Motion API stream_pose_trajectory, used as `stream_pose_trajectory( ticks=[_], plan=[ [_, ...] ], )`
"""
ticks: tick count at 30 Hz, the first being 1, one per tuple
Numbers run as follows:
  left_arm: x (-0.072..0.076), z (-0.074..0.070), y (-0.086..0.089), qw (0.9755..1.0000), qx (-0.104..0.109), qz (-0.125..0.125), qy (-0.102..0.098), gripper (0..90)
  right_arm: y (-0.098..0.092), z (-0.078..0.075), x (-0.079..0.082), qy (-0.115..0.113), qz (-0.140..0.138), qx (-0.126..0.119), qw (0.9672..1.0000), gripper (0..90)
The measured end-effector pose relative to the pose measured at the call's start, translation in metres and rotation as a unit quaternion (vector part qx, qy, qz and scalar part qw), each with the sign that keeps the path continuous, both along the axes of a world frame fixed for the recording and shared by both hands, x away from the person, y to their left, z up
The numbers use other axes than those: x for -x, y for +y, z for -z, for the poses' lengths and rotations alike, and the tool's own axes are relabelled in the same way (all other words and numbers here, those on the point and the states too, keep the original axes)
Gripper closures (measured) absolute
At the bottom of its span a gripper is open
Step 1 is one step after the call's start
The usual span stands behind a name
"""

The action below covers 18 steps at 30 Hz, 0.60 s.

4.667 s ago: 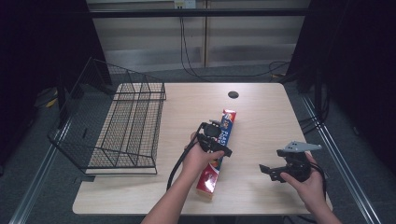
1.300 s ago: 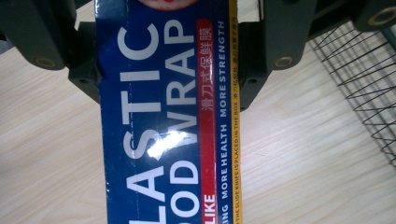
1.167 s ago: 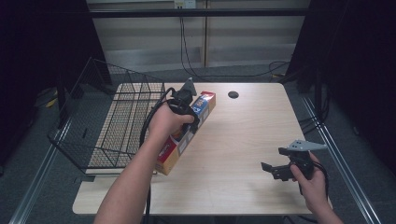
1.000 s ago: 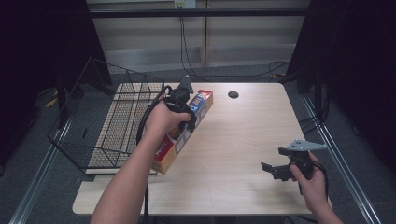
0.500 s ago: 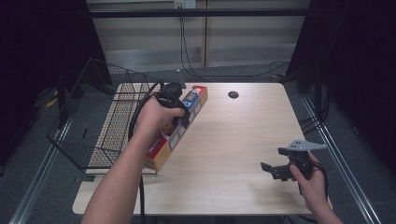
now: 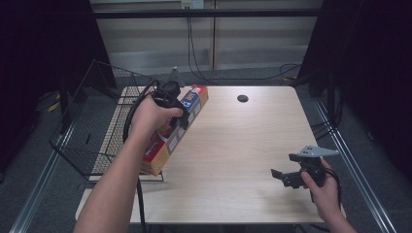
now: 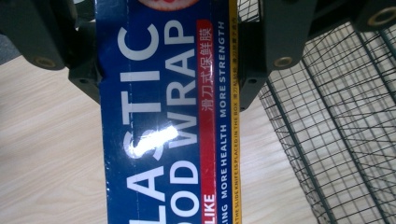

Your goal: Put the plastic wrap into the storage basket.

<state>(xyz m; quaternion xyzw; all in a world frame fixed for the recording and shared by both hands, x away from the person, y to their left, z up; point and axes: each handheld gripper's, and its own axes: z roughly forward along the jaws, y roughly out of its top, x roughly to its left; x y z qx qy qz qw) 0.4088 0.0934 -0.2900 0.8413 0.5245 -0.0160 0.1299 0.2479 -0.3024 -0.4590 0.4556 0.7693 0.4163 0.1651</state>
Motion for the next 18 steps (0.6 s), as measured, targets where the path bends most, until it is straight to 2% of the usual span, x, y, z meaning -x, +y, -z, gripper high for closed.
stream_pose_trajectory(
  ticks=[5,6,11,15,18],
  plan=[
    [0.0,-0.004,0.006,1.0,0.0,-0.004,-0.002,42.5,0.001,0.0,0.0,0.002,0.001,0.0,1.0,2.6],
    [0.0,-0.004,0.007,0.9999,0.007,-0.01,-0.001,42.5,0.001,0.0,0.0,0.002,0.002,0.0,1.0,2.6],
    [-0.001,-0.009,0.013,1.0,0.003,-0.007,-0.003,42.5,0.001,0.0,0.0,0.001,-0.003,0.001,1.0,2.6],
    [0.0,-0.012,0.017,0.9998,0.006,-0.018,-0.004,42.5,0.002,0.0,0.0,0.003,-0.004,0.003,1.0,2.7],
    [0.0,-0.014,0.02,0.9998,-0.001,-0.022,-0.003,42.5,0.002,0.0,0.0,0.003,-0.004,0.002,1.0,2.7]
  ],
)
